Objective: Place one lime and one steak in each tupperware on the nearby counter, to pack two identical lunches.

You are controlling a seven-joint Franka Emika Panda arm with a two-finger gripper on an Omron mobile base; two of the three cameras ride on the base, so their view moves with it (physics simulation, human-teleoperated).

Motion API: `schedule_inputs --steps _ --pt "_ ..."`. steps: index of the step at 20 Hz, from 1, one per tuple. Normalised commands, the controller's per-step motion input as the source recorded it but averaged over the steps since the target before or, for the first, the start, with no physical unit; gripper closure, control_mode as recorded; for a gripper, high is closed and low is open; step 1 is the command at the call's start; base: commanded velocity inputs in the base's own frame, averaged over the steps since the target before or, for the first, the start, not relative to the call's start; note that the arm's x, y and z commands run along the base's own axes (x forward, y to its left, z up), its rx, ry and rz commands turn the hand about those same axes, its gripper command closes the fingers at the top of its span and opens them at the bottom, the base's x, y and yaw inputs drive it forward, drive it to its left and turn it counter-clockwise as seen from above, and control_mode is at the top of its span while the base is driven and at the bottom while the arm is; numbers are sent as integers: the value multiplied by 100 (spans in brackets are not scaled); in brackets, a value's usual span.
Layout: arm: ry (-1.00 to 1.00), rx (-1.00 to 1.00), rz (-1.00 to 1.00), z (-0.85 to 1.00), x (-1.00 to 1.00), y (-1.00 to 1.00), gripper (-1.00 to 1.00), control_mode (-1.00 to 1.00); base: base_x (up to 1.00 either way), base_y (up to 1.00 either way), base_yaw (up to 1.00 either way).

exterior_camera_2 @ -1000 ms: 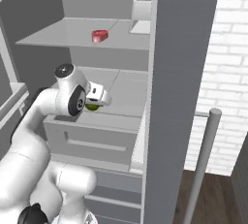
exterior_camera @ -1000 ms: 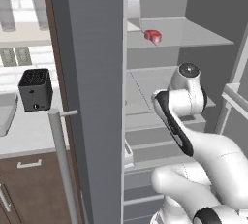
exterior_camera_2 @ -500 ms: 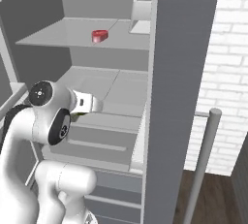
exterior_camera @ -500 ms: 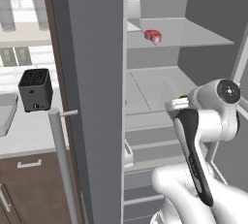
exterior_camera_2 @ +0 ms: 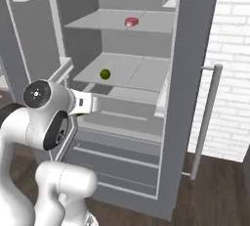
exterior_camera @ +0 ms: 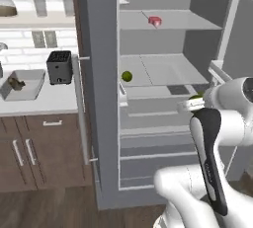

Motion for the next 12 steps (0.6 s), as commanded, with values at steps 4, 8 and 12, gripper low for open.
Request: schedule_inputs --steps 4,8,12 --pt "0 0 0 0 0 0 100 100 -79 73 61" --pt "0 0 0 0 0 0 100 100 -11 91 70" --pt "0 0 0 0 0 0 100 100 10 81 68"
